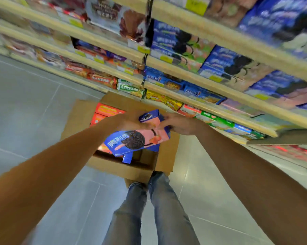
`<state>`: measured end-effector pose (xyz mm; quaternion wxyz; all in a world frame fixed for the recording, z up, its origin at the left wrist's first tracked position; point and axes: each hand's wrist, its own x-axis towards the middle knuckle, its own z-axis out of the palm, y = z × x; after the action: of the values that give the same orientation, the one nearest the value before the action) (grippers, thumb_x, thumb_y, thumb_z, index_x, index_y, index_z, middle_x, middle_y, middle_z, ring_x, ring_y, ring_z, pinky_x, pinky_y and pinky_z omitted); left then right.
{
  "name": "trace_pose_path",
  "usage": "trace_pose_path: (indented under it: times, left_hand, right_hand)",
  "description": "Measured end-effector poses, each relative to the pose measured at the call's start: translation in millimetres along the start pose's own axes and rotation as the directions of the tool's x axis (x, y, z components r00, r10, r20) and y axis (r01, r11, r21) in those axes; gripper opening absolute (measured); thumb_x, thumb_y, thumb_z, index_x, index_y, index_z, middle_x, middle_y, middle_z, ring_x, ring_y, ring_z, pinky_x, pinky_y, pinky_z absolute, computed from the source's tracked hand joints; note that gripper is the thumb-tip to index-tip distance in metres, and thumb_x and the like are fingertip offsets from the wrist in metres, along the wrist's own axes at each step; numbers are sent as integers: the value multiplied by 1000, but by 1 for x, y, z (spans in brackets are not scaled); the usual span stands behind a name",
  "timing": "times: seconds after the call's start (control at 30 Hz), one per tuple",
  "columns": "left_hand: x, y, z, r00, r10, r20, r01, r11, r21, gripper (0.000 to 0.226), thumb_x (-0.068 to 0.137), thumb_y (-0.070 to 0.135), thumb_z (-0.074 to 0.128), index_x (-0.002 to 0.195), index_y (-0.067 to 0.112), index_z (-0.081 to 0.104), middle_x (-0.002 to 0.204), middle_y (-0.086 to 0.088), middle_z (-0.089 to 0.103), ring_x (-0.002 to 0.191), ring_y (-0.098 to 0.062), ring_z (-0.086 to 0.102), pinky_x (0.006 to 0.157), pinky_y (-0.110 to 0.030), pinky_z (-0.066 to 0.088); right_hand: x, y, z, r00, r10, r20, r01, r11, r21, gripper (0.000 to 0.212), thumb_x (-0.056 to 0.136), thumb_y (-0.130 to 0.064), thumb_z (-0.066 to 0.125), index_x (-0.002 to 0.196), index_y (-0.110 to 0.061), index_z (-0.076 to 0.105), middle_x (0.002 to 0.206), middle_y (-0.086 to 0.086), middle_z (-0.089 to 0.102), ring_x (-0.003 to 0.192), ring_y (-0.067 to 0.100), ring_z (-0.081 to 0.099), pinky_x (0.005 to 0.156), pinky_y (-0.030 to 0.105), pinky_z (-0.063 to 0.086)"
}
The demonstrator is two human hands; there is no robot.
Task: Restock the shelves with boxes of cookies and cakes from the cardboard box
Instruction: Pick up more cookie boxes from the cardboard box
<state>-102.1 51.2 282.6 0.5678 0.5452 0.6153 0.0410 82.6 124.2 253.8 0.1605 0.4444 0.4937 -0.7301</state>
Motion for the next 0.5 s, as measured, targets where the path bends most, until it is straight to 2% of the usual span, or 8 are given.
trace_pose_path:
  times: [0.07,0.1,0.17,0.23,0.27,0.33,0.43,0.5]
  left_hand:
    - [-23,32,-22,992,49,-120,-31,988,151,18,93,37,54,99,23,44,72,16,44,63,-2,42,58,-4,36]
    - [-33,43,-31,988,54,-143,-28,984,174,24,94,42,50,101,20,46,74,11,48,67,-8,46,60,-8,35]
    - [-51,66,-52,984,35,-175,-21,996,86,44,94,49,43,118,13,51,103,-1,62,95,-20,56,78,-22,38]
    - [-75,98,-73,974,75,-215,-68,997,39,61,92,58,37,133,14,46,132,-5,54,122,-22,49,96,-33,36]
    - [-86,116,-84,965,112,-238,-108,994,31,65,91,60,35,138,16,42,140,-4,48,130,-21,43,103,-35,33]
    - [-108,152,-102,940,175,-292,-166,985,54,65,93,61,30,143,20,37,145,1,40,136,-18,35,110,-35,27]
    - [-139,199,-123,888,274,-370,-245,962,124,65,93,62,28,144,23,37,150,2,36,139,-18,33,115,-37,24]
    - [-159,232,-139,844,351,-405,-315,936,155,68,92,64,28,144,22,38,151,-1,37,138,-17,35,116,-36,24]
  right_hand:
    - [-27,-34,1,997,-73,-37,73,997,-10,82,58,-18,80,126,10,44,109,19,54,96,35,50,83,44,39]
    - [-40,-49,3,991,-108,-80,109,994,4,72,63,-17,77,123,9,47,108,20,54,95,33,49,82,44,37]
    - [-69,-82,5,968,-195,-157,199,980,9,51,77,-22,66,120,2,52,118,24,59,99,34,57,83,43,42]
    - [-104,-115,8,933,-260,-250,262,965,-26,55,77,-37,66,121,-6,56,123,18,61,103,32,60,83,41,45]
    - [-123,-132,8,909,-287,-303,282,957,-63,61,72,-46,67,120,-10,57,123,16,62,102,30,61,83,42,45]
    - [-162,-164,10,853,-366,-371,328,930,-164,63,69,-58,64,116,-17,59,124,14,62,104,26,60,89,44,46]
    - [-215,-198,9,766,-448,-462,314,887,-339,61,84,-64,50,125,-19,57,126,3,61,114,22,59,100,40,47]
    - [-252,-219,8,666,-517,-538,285,843,-457,62,87,-69,41,119,-19,60,125,1,59,115,19,56,98,37,46]
